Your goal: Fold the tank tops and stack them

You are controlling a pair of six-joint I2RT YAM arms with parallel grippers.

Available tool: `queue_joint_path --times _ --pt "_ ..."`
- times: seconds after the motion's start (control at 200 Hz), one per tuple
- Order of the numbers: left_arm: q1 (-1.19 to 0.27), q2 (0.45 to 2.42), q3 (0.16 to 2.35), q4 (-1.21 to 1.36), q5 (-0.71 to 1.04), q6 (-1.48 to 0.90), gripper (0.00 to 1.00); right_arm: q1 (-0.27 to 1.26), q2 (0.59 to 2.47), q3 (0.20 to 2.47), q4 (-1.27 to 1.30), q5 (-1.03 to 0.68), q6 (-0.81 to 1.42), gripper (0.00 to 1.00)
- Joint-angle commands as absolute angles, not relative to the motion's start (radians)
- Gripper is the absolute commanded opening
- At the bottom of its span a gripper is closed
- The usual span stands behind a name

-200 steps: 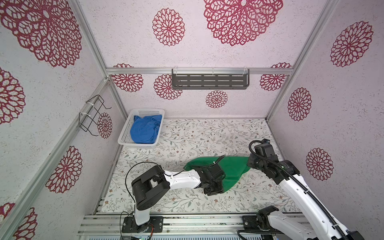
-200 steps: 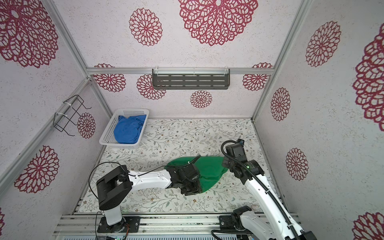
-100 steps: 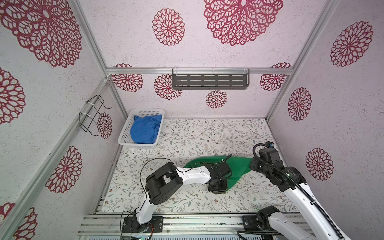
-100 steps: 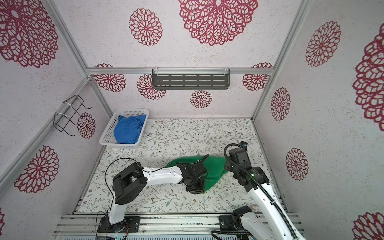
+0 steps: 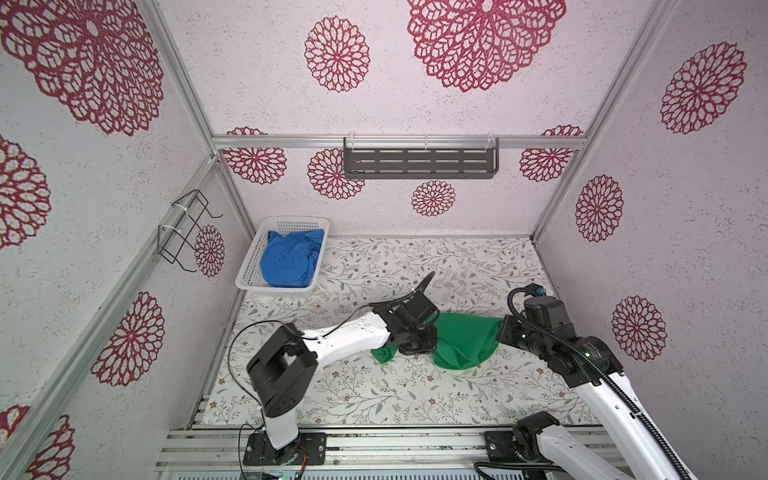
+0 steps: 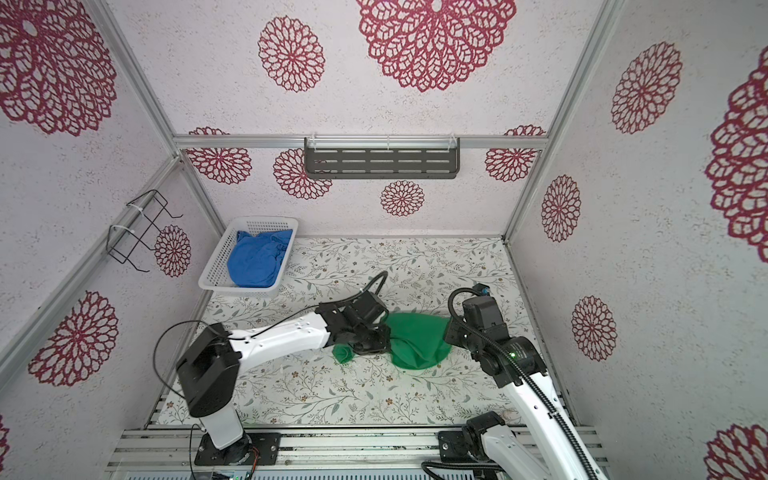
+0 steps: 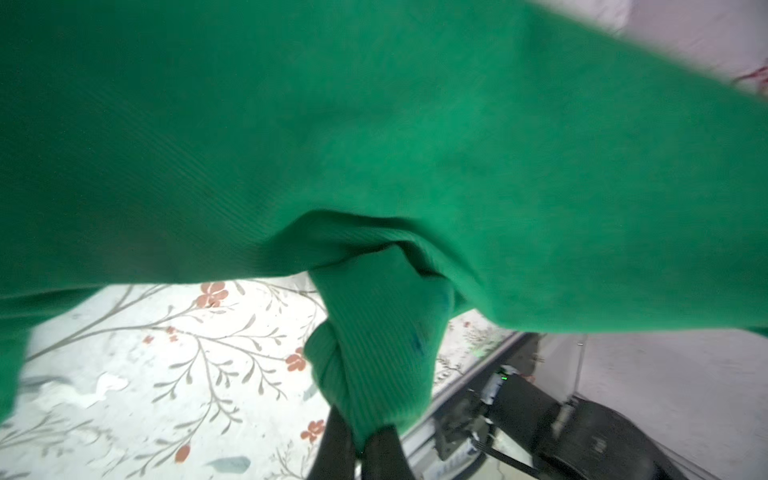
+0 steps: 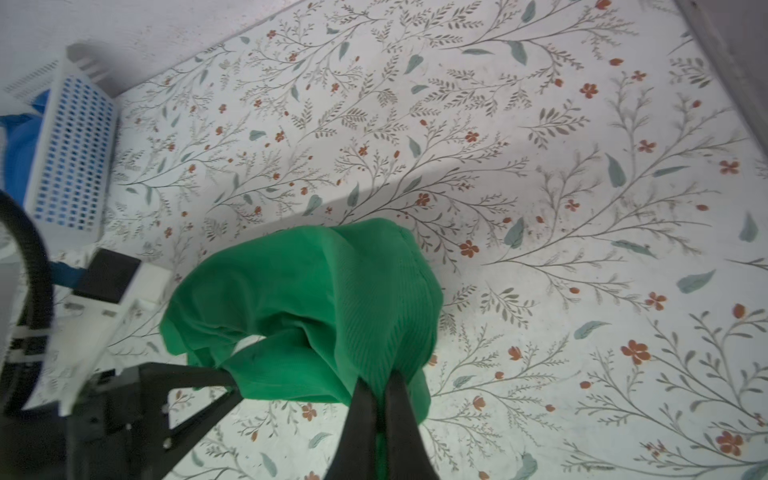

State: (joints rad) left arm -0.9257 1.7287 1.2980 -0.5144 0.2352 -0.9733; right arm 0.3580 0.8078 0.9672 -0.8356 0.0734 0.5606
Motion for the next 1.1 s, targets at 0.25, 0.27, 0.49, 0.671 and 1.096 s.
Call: queue_joint_path --times 0.25,0.27,0.49,0.671,1.096 --pt "-0.835 1.409 1.458 -0.74 0.098 -0.838 0.0 0.356 0.869 1.243 -0.764 0.006 0.471 0.0" --pt "-0.827 1.396 1.474 -0.763 0.089 -0.823 0.0 0.356 0.876 1.26 -0.762 0.004 0.463 0.0" --pt "-0.651 1.397 1.889 -1.129 -0.067 -0.579 0.0 0.356 0.93 1.404 -0.588 -0.076 0.373 0.0" --pt "-0.565 1.484 2.314 -1.342 -0.127 -0.446 0.0 0.356 0.959 1.558 -0.525 -0.135 0.323 0.0" --pt "-0.436 1.538 2.24 -1.295 0.008 -0.372 0.0 0.356 1.156 1.766 -0.757 -0.099 0.325 0.0"
